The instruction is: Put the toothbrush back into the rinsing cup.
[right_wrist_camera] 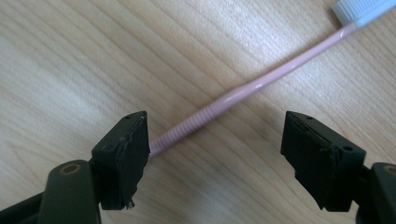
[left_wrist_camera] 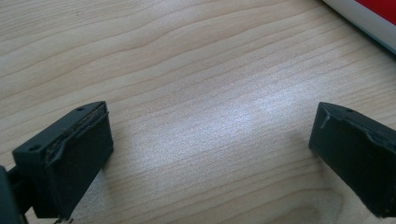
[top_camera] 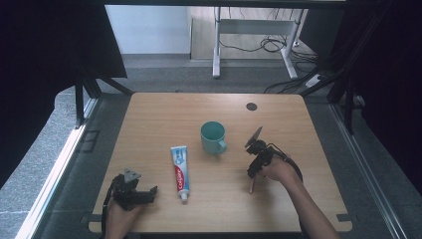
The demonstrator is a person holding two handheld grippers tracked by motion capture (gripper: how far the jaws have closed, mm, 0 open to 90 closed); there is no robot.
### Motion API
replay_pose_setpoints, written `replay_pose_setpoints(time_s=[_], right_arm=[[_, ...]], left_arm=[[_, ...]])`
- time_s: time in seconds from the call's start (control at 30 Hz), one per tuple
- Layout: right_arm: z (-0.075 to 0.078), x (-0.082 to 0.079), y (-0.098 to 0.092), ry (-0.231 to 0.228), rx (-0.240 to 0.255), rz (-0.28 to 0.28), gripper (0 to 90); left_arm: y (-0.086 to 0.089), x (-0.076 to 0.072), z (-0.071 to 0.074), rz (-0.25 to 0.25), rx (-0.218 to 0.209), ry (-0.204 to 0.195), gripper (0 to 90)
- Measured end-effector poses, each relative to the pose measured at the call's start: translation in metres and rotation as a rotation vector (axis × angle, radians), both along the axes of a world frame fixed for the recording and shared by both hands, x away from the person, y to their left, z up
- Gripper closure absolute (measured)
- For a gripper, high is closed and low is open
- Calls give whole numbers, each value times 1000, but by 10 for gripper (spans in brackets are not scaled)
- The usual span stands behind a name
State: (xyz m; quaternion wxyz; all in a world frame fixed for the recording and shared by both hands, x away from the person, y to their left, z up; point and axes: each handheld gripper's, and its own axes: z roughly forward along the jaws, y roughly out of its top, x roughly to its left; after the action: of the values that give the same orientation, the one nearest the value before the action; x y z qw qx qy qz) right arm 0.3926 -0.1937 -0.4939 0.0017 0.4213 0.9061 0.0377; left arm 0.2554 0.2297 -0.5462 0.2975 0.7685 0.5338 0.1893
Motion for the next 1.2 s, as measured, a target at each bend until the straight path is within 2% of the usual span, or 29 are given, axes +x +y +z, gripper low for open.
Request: replay_pose_setpoints(time_s=[0.33,0.57,0.7,0.77,0.9,1.0,1.07,1.1,1.13,1.2], right_arm=[[-7,3,3,-12,-8,-13,287],[-10,4,3,-23,-16,-17,356],[-9,5,1,-30,-13,-8,438],[-8,5,1,-27,-13,-12,509],[-7,6,0,-25,-12,-12,569],[-6,6,-3,-23,-14,-17,661],[-6,7,-4,-22,-11,-16,679],[-6,7,-5,-18,-11,-22,734],[-6,7,-5,-18,-11,-22,734],[-6,8,-7,-15,-9,-22,792]], left_arm=[[0,0,0,0,0,0,0],[0,0,0,0,0,0,0],[0,0,0,0,0,0,0],[0,0,0,0,0,0,0],[0,0,0,0,0,0,0],[0,0,0,0,1,0,0],[0,0,0,0,1,0,0],[0,0,0,0,0,0,0],[0,0,0,1,-1,1,0],[0,0,0,0,1,0,0]])
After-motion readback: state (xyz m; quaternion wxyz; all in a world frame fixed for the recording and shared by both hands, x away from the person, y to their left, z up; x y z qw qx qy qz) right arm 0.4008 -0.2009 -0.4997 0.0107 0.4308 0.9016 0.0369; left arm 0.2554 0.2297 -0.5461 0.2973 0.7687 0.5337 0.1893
